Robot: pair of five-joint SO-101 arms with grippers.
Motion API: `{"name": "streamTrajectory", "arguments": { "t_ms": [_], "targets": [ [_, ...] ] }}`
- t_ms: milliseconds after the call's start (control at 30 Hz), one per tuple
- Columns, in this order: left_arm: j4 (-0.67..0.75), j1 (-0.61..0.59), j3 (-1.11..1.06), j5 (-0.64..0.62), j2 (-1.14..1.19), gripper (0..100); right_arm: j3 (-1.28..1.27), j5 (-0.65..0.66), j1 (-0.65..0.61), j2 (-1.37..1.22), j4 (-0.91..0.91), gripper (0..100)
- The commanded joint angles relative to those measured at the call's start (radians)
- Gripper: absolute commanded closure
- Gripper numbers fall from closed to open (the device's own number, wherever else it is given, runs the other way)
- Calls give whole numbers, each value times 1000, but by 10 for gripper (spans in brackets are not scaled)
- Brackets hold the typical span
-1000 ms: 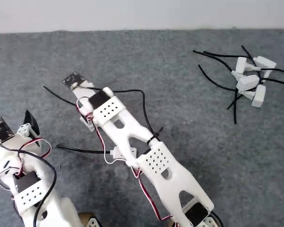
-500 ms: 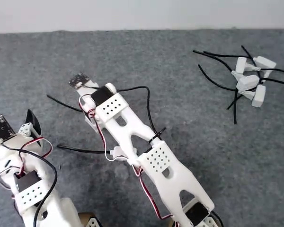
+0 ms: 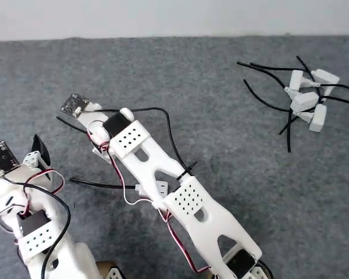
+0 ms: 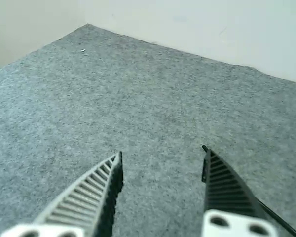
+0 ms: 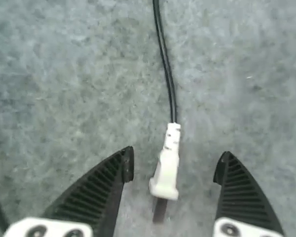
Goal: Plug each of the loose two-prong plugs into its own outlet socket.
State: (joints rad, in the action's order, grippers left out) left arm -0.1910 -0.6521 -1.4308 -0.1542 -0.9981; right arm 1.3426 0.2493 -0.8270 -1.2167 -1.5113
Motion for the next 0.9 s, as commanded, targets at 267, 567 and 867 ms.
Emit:
{"name": "streamTrajectory", "arguments": {
  "t_ms": [267, 567, 867],
  "targets": [
    [31, 8, 44, 9, -11, 759, 57, 20, 2, -54, 71, 839],
    [31, 8, 44, 9, -11, 759, 49, 20, 1, -62, 76, 989],
    [31, 29, 44, 20, -11, 759, 101, 54, -10, -44, -2, 991]
  ]
}}
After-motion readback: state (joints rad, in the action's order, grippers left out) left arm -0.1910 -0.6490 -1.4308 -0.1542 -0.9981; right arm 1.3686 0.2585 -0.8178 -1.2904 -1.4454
